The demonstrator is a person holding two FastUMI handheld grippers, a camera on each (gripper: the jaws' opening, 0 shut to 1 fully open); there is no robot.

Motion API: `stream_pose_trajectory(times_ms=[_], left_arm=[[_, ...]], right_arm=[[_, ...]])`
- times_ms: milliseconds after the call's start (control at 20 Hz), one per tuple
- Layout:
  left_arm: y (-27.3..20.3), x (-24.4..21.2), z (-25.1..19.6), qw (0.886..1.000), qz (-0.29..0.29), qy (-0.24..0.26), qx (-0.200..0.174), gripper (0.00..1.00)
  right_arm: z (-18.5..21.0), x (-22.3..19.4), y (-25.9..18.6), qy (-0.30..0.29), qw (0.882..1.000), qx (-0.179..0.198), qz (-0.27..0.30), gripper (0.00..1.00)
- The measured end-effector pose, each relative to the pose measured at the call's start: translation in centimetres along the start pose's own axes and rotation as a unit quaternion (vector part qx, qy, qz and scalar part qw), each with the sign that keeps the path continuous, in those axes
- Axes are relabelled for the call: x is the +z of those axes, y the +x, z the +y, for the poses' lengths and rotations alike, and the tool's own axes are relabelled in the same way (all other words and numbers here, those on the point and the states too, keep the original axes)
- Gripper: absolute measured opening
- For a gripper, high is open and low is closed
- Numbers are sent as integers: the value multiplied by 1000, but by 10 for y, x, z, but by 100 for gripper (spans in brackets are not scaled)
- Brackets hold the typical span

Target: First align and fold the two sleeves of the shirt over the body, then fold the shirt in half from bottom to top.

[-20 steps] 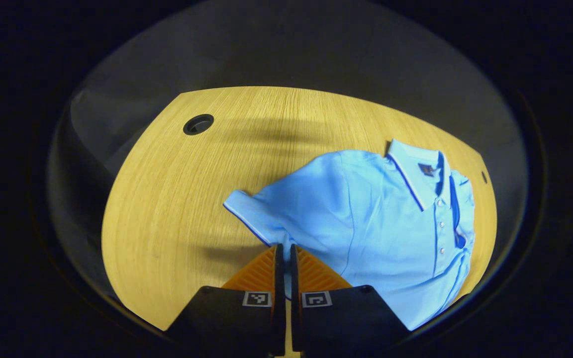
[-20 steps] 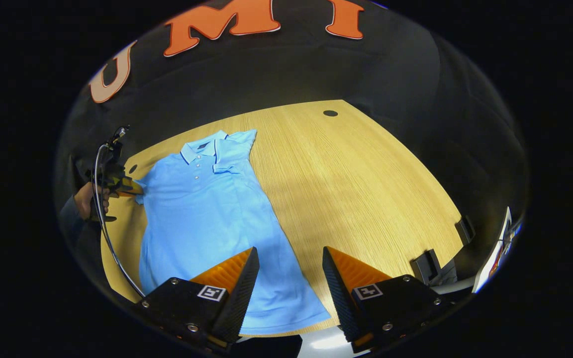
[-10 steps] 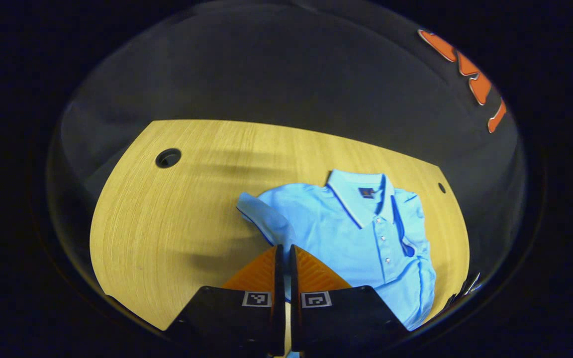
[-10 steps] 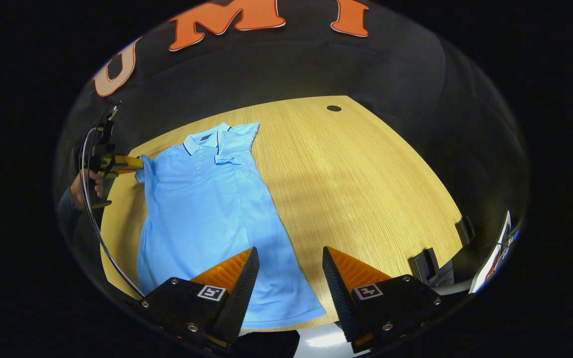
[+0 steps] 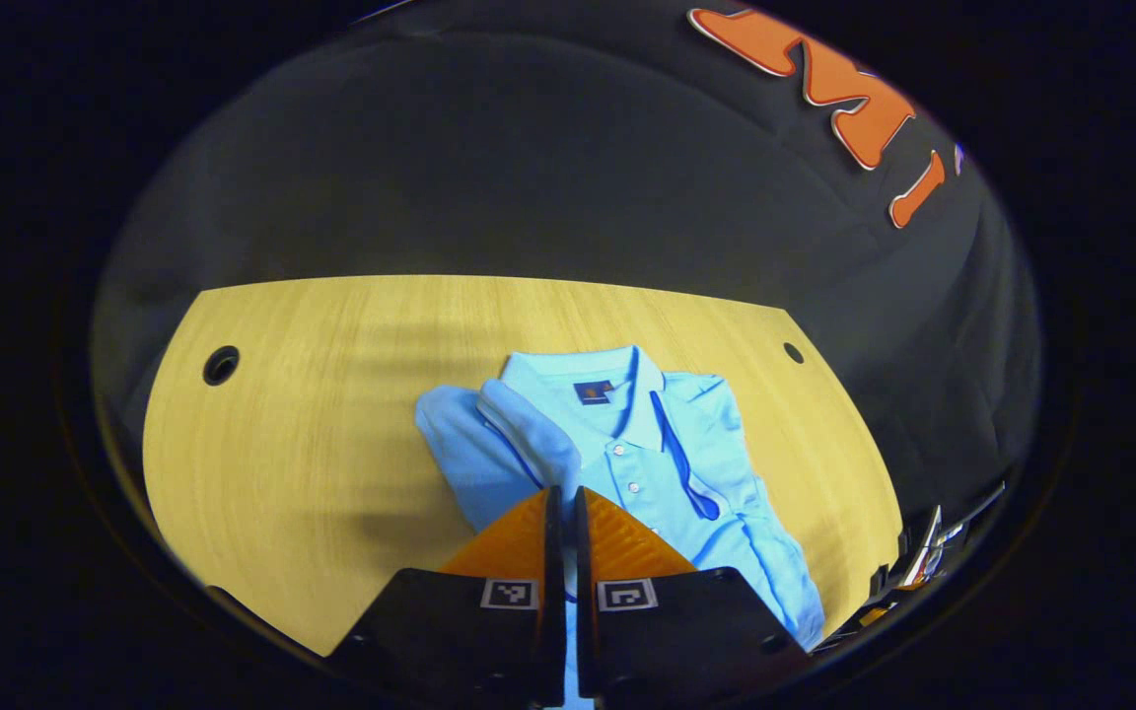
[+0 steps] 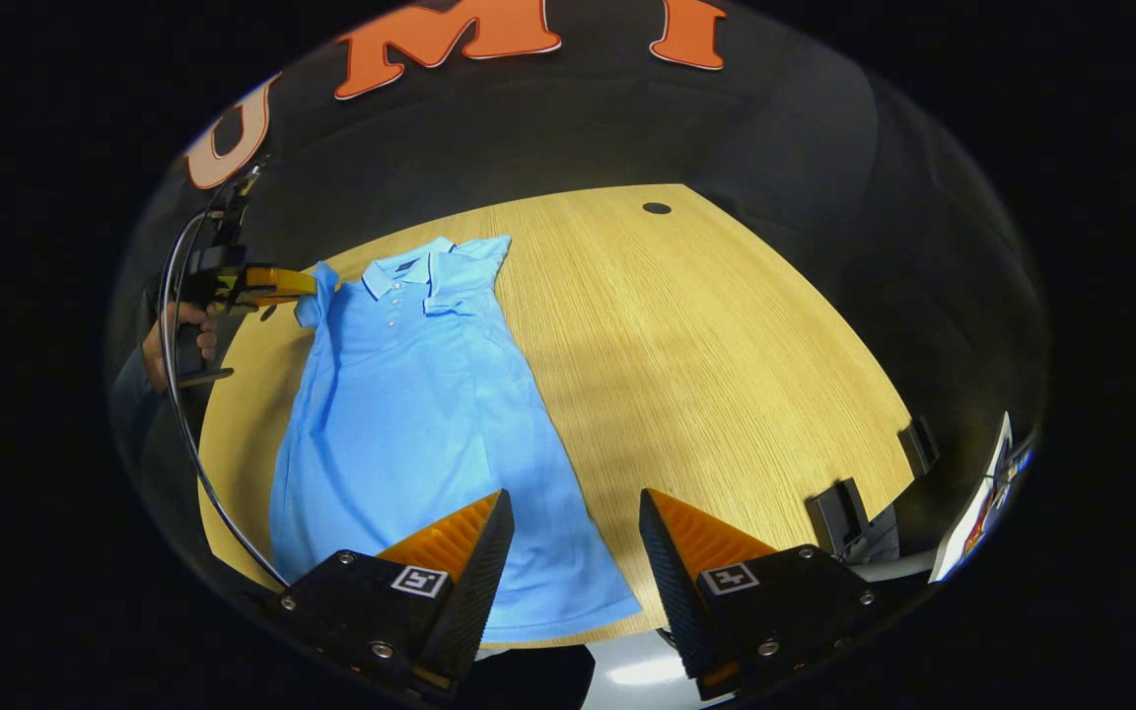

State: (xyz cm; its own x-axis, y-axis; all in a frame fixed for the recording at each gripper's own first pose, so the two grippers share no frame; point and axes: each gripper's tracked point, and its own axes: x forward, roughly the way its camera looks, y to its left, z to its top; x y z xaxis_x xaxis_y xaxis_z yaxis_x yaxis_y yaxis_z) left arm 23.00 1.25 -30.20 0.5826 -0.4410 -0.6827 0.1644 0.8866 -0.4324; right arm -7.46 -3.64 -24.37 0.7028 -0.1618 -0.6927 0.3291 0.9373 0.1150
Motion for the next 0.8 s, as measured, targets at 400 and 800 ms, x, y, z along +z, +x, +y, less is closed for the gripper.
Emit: stream_pose_trajectory(times_ms=[400, 800], left_arm=[[-4, -22, -50, 993, 9, -40, -107, 53], [-69, -62, -25, 999, -4, 18, -34, 98]], right_arm=[[0, -16, 4, 6, 1000, 4, 13, 78], [27, -3, 14, -29, 998, 57, 1, 87]])
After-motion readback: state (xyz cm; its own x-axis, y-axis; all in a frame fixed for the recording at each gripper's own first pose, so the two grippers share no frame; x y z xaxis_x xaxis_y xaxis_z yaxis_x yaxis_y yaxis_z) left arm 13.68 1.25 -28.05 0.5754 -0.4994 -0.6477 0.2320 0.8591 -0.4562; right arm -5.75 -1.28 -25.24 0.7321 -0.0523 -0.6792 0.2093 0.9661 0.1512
